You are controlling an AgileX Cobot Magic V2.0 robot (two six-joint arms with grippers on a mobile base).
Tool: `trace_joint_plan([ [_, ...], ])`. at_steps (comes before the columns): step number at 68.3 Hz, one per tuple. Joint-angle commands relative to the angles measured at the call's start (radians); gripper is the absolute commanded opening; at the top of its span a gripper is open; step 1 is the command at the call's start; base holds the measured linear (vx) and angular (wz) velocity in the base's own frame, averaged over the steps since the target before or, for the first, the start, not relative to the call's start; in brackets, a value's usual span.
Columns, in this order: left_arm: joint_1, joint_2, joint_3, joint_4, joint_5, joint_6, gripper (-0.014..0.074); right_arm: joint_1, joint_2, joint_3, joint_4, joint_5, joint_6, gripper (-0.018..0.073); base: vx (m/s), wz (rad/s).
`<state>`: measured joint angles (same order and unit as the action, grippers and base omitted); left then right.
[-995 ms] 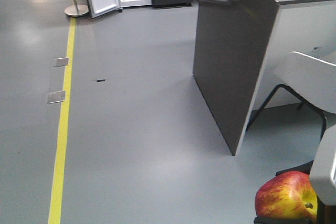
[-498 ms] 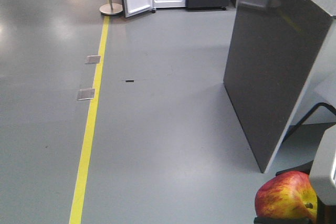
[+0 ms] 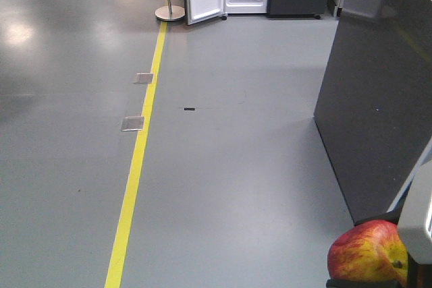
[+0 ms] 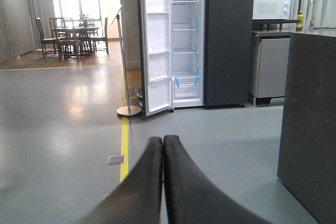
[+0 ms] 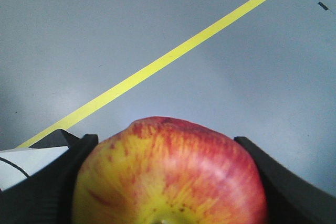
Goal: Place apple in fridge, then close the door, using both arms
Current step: 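Drive toward the open white refrigerator holding the apple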
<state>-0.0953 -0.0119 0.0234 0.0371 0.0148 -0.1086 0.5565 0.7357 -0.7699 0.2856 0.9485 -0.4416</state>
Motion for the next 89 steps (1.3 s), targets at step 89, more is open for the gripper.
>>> trace_joint_plan([
  [89, -0.004, -0.014, -0.017, -0.008, -0.071, -0.008, -0.0006, 0.001, -0.005, -0.028, 0.013, -0.059, -0.002, 0.0254, 0.21, 0.02],
])
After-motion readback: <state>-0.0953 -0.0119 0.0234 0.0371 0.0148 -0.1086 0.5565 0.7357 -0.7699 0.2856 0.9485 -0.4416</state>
